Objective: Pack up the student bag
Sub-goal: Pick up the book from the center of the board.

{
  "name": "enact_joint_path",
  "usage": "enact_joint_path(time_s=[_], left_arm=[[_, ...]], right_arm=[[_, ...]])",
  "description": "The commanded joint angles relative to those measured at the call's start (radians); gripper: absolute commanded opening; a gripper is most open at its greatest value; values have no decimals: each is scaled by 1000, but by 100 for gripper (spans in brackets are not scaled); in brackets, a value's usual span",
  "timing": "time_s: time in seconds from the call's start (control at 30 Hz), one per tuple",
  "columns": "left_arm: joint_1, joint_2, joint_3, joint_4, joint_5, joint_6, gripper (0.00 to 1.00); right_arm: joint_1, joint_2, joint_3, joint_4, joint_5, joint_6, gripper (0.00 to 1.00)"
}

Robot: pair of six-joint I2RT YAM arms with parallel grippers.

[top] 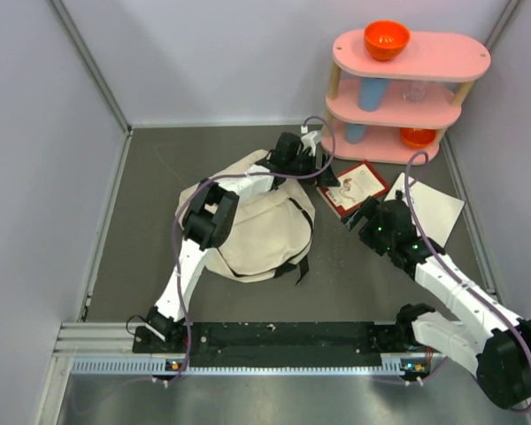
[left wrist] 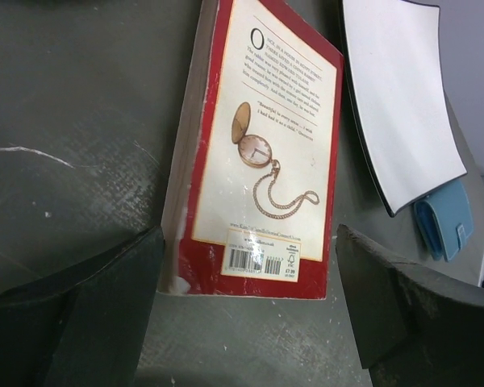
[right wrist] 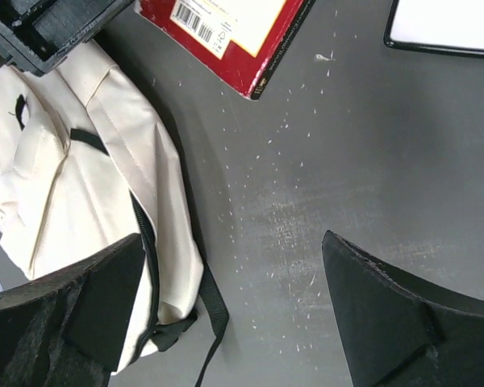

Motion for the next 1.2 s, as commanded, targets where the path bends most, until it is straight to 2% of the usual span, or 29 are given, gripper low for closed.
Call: enact_joint_path(time_s=[0.0,0.17,0.37,0.5,0.53,0.6,0.63,0.73,0.77,0.83,0.87,0.93,0.97,1.17], left_arm=[[2,-39,-9,11,-65,36,92],[6,-21,23,-21,-61,45,92],[4,-25,-21,-21,1,31,75],[4,-35,-55,-7,28,22,59],[2,-42,-75,9,39,10,51],[2,-53,-92,28,50,-1,47],[2,-62,-107,42,51,-12,39],[2,-76,-133,80,64,-39,34],[2,-81,-139,89,79,-49,27],[2,-87,-152,115,96,-78,24],[2,-90,-153,132,108,-85,17],[1,-91,-155,143,113,-102,10],[1,-93,-153,152,123,-107,0],[-1,-124,-190,186,148,-130,0]], right_arm=[[-8,22,27,24,-33,16,90],[-8,54,36,39,-49,13,90],[-8,78,31,56,-65,25,90],[-6,92,31,62,-65,25,90],[-6,95,31,63,-66,25,90],[-8,97,31,62,-65,24,90],[-8,98,31,65,-69,25,90],[-8,95,28,65,-72,24,90],[-6,95,25,65,-74,25,90],[-6,92,19,65,-69,24,90],[-8,91,13,65,-71,25,90],[-8,89,5,65,-71,25,90],[-6,88,4,65,-69,27,90],[-8,72,-8,64,-62,24,90]])
